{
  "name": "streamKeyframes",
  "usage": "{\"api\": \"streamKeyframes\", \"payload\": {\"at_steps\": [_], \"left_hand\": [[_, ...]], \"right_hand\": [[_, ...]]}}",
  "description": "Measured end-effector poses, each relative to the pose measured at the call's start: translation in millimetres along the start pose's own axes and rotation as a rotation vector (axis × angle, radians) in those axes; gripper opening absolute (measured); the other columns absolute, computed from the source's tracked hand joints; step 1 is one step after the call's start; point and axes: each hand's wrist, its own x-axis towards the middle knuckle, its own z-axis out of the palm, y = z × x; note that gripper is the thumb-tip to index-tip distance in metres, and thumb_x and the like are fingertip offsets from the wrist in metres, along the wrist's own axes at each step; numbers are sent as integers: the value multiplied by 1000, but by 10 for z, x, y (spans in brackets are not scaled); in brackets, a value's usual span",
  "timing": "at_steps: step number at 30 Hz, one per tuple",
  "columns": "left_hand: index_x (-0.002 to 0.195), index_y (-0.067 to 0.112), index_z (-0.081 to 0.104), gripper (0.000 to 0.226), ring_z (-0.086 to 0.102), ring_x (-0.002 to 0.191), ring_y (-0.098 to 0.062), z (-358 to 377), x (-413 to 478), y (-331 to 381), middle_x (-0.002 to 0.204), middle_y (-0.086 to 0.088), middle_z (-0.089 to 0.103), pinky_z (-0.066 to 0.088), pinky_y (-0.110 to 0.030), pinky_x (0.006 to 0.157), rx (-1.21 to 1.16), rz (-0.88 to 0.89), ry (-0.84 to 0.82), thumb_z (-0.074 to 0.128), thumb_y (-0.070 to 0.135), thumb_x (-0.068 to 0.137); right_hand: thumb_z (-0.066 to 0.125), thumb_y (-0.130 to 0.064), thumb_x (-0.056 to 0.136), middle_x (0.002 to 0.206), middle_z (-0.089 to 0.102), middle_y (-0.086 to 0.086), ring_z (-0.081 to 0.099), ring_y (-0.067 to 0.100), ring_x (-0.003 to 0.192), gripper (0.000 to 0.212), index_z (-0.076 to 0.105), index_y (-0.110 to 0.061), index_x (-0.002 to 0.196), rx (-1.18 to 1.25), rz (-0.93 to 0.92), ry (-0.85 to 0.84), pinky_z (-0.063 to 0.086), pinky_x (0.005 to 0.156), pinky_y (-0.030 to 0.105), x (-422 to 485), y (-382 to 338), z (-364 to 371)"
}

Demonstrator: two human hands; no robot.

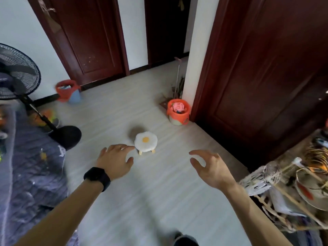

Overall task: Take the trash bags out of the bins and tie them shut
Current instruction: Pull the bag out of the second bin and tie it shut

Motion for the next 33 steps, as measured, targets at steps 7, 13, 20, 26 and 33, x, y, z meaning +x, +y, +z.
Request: {"api": "streamKeyframes", "payload": {"at_steps": [7,13,20,26,33], "left_hand": [[138,41,46,54,48,130,-20,-70,1960,28,143,10,52,38,-43,106,-20,41,-43,38,50,86],[142,42,42,48,44,134,-20,-186,3465,-93,147,10,47,33,-44,111,-73,-7,-112,44,47,93],[143,42,42,50,43,135,-20,-186,5054,-166,147,10,47,32,-42,111,-76,10,-172,44,48,94],[145,41,37,50,38,138,-21,-289,6600,-16,151,7,43,29,-43,114,-42,92,-253,40,48,96],[145,39,38,49,42,135,-21,-374,8057,488,149,5,45,30,-43,112,-22,190,-324,39,47,96]], "right_hand": [[70,-22,89,113,74,-5,67,13,107,23,74,-22,111,0,41,31,35,92,4,1779,524,101],[69,-25,89,110,75,-4,69,15,104,21,74,-21,110,-17,55,27,48,94,24,3341,831,79],[64,-31,89,109,74,-3,68,15,103,25,74,-22,109,-24,133,-17,43,93,15,4791,1154,122],[70,-23,89,113,72,-3,67,17,107,22,75,-23,110,-13,260,-38,38,91,12,5943,1440,104],[67,-27,90,116,72,-7,64,11,106,22,74,-29,111,0,328,-56,38,92,11,7062,1906,1]]}}
